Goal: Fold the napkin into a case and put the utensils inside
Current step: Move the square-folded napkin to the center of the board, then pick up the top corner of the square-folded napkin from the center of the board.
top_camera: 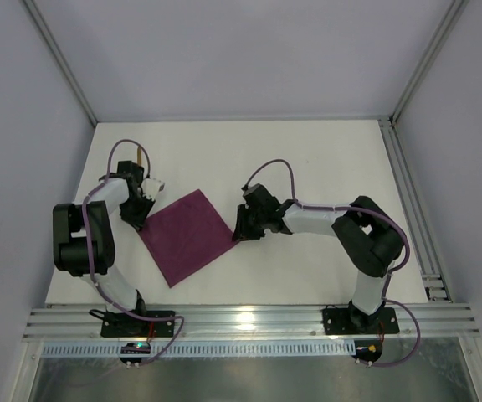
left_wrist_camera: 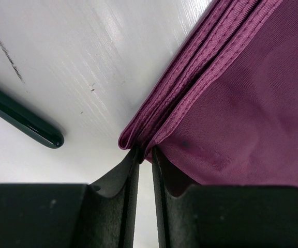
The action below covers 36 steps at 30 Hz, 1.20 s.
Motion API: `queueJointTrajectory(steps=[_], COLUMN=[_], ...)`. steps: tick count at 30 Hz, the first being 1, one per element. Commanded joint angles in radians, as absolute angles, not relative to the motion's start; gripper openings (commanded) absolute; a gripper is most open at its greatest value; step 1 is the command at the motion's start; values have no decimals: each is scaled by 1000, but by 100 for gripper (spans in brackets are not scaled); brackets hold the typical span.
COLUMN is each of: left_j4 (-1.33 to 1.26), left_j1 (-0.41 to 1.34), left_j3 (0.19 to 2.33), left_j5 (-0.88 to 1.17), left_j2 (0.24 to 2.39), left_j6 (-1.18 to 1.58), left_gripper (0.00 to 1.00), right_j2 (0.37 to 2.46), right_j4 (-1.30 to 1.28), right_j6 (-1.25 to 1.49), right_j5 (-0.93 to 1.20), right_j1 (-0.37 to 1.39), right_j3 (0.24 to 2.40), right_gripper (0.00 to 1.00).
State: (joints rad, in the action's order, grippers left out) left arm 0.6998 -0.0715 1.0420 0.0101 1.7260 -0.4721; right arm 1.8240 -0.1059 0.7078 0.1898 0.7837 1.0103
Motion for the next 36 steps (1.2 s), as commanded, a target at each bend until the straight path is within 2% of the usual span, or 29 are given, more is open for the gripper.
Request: queueJointTrajectory(steps=[1, 5, 9, 12, 18, 23, 24, 25, 26, 28, 33, 34, 36], left_j4=[584, 595, 600, 632, 784, 802, 793, 790, 787, 779, 746, 750, 750], left_j1=[-72, -72, -74, -74, -71, -26, -14, 29, 43, 76, 98, 103, 118], left_j3=[1008, 1009, 1014, 1031, 1135, 1149, 1144, 1143, 1141, 1143, 1184, 1192, 1203], left_j5=[57, 97, 150, 178, 317, 295, 282, 281, 284, 281, 287, 285, 278], left_j2=[1776, 1760, 1700, 1626, 1554, 1600, 1609, 1617, 1634, 1644, 1670, 1687, 1703], left_j6=[-479, -483, -482, -469, -453, -428, -423, -414, -410, -393, -354, -353, -354], left_gripper=[18, 19, 39, 50, 56, 56, 56, 56, 56, 56, 56, 56, 55], right_j2=[1824, 1819, 1806, 1767, 1640, 1539, 1528, 1517, 1491, 1461, 1480, 1540, 1613], right_j4=[-80, -87, -101, -101, -167, -279, -300, -349, -374, -440, -469, -462, -451], right_j6=[745, 739, 726, 719, 672, 591, 578, 563, 536, 508, 373, 352, 298], right_j5=[198, 181, 167, 164, 137, 127, 129, 123, 98, 65, 6, 8, 21], right_j1=[787, 787, 769, 735, 657, 594, 582, 572, 549, 529, 526, 529, 540], right_j3=[974, 971, 962, 919, 818, 758, 753, 756, 771, 804, 1046, 1090, 1213], right_gripper=[22, 9, 4, 4, 4, 4, 7, 22, 32, 48, 52, 50, 40])
